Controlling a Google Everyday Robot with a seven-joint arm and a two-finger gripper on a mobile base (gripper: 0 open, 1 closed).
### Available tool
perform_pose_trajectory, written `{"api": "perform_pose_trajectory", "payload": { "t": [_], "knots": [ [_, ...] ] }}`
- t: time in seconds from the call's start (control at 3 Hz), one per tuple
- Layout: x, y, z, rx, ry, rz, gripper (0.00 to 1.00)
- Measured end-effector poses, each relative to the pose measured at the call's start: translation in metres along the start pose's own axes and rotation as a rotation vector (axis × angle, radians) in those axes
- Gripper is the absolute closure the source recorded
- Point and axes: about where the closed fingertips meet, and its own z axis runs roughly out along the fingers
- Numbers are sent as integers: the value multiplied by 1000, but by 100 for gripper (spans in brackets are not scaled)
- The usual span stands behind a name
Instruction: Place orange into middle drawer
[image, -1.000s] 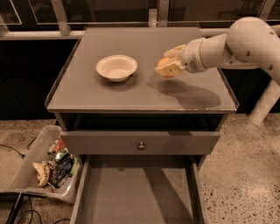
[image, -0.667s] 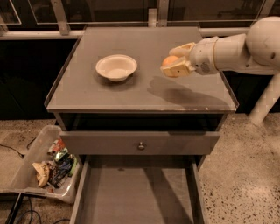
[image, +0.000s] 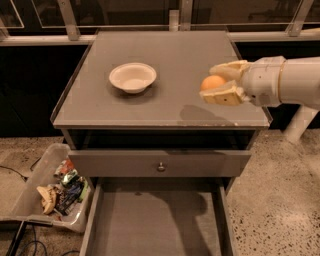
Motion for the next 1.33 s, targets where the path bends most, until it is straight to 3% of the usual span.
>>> {"api": "perform_pose_trajectory", "payload": {
  "t": [0.33, 0.67, 1.0, 1.33],
  "knots": [
    [8, 30, -27, 27, 11, -21, 100],
    [31, 59, -35, 53, 40, 5, 100],
    [66, 84, -21, 65, 56, 83, 100],
    [109, 111, 11, 39, 109, 154, 100]
  ]
}}
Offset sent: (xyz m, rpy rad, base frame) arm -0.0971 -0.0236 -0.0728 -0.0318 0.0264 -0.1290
